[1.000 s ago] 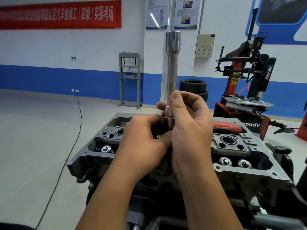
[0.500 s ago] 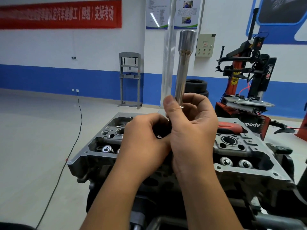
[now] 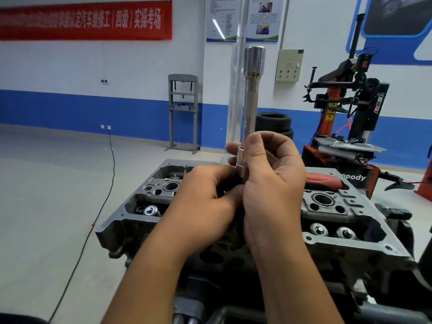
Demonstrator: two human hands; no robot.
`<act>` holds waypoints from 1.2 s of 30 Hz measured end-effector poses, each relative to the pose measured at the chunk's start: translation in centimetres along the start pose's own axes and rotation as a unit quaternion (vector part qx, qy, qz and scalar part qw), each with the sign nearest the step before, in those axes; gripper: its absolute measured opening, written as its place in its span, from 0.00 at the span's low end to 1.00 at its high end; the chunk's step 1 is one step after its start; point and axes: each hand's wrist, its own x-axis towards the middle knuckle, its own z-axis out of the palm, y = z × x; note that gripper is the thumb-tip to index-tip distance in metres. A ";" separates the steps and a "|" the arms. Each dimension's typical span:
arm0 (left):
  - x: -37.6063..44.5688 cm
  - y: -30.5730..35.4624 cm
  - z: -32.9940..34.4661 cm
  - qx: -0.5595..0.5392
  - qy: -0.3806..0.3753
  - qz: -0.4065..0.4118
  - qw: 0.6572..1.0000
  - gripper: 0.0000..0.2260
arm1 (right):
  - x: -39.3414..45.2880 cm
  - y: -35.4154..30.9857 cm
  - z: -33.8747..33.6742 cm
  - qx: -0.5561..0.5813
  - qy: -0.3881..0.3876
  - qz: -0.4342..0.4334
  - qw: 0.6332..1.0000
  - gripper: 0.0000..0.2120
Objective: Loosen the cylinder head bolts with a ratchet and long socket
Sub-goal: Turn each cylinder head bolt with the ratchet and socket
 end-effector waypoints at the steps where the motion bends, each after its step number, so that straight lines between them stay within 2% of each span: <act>1: 0.0 0.0 -0.1 0.002 0.012 0.004 1.000 0.08 | 0.0 0.0 0.1 0.009 -0.004 0.008 1.000 0.05; 3: 0.2 -0.1 0.1 0.021 0.048 0.013 0.999 0.05 | -0.1 -0.1 0.1 0.006 -0.006 0.007 1.000 0.07; 5: 0.2 -0.2 0.4 0.048 0.080 0.007 0.996 0.08 | -0.1 -0.1 0.0 -0.015 -0.001 -0.008 1.000 0.10; 6: 0.2 -0.2 0.4 0.057 0.081 0.006 0.995 0.08 | -0.1 -0.2 -0.1 -0.019 0.001 -0.010 1.000 0.11; 10: 0.1 -0.1 0.2 0.026 0.001 0.010 1.000 0.07 | -0.2 -0.2 0.0 0.003 -0.013 0.010 1.000 0.05; 13: 0.1 -0.3 0.0 0.033 0.037 0.015 0.999 0.06 | -0.2 -0.2 0.1 0.006 -0.020 0.022 1.000 0.05; 16: 0.1 0.0 0.5 0.076 0.089 0.002 0.993 0.04 | -0.1 -0.1 -0.1 -0.009 0.014 -0.005 1.000 0.10; 21: 0.0 0.3 0.0 0.003 0.006 -0.007 1.000 0.07 | 0.2 -0.1 -0.1 0.015 0.029 -0.011 0.999 0.06; 24: 0.0 0.1 0.0 0.007 0.048 0.004 0.999 0.06 | 0.1 -0.1 0.0 0.035 -0.005 0.014 0.999 0.05; 27: -0.1 0.2 0.3 0.034 0.092 0.001 0.995 0.05 | 0.0 0.0 -0.1 0.008 -0.006 0.002 1.000 0.12; 29: -0.1 0.3 0.2 0.028 0.063 0.002 0.998 0.05 | 0.0 0.1 -0.2 0.005 0.009 -0.007 1.000 0.12; 32: -0.2 0.5 0.0 -0.012 0.008 -0.001 1.000 0.08 | 0.2 0.0 -0.2 0.015 0.013 0.001 1.000 0.08; 34: -0.1 0.4 0.0 -0.011 0.025 -0.001 1.000 0.08 | 0.3 0.0 -0.2 0.044 0.002 0.026 0.999 0.06; 36: 0.0 0.2 0.3 0.008 0.073 0.005 0.997 0.06 | 0.2 -0.1 -0.1 0.045 -0.010 0.041 0.998 0.12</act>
